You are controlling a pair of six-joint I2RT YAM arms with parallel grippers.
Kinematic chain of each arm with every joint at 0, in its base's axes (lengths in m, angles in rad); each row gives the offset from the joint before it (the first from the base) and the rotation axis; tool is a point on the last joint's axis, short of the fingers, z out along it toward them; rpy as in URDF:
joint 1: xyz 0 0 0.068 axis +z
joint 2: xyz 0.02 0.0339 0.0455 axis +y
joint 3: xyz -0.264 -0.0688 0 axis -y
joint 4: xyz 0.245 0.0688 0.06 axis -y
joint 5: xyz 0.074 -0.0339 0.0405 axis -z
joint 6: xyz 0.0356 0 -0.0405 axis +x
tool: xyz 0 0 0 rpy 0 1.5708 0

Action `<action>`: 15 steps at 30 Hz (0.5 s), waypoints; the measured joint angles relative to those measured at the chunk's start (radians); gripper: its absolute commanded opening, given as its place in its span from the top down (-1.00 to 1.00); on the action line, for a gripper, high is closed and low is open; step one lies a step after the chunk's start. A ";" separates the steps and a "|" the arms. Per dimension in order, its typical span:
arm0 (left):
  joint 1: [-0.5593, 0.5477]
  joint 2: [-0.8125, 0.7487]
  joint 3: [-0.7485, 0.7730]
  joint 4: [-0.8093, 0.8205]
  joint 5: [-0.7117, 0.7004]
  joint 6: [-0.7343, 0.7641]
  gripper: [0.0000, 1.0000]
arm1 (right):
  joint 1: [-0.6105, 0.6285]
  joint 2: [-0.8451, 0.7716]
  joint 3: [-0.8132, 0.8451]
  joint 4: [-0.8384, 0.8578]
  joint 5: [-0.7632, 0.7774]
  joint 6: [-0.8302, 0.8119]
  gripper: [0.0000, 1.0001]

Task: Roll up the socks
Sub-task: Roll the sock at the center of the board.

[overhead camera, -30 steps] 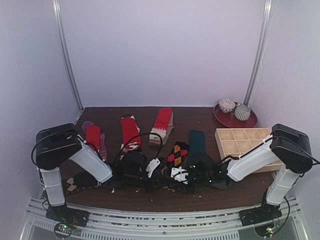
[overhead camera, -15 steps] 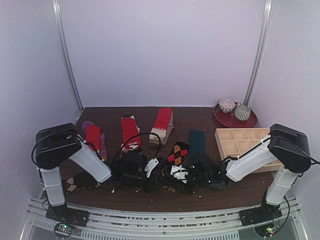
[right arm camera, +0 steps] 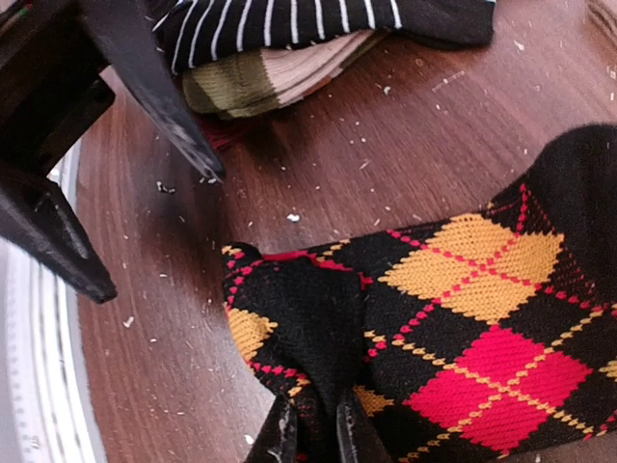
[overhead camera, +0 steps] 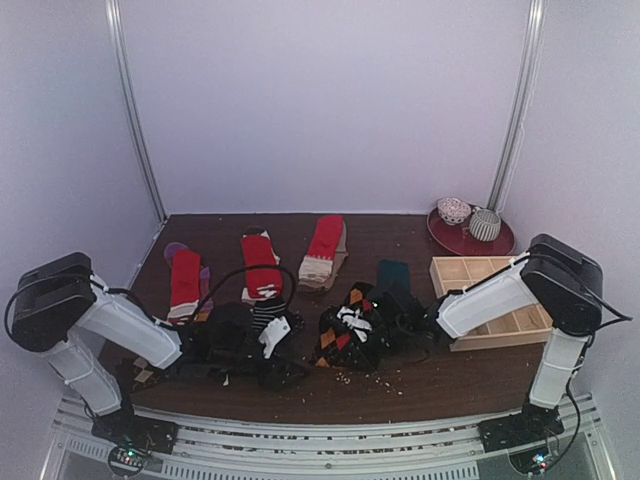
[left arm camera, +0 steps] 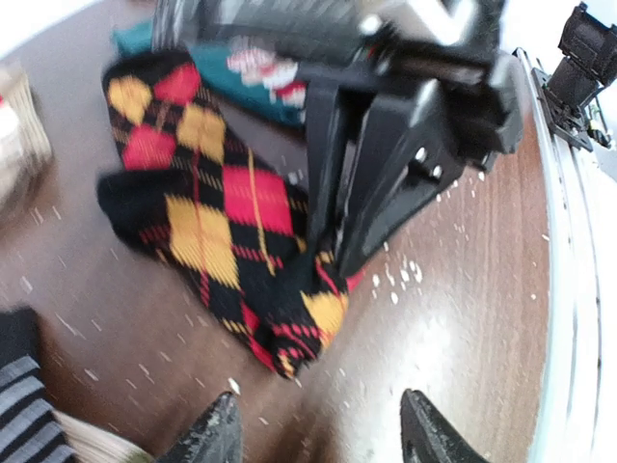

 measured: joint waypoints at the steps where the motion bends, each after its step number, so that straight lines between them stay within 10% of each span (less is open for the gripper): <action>1: -0.002 -0.009 0.001 0.009 -0.012 0.024 -0.11 | -0.009 0.004 0.007 -0.011 -0.024 0.016 0.78; 15: -0.013 0.172 0.161 0.105 0.051 0.200 0.09 | -0.097 0.047 0.001 -0.026 -0.274 0.127 0.78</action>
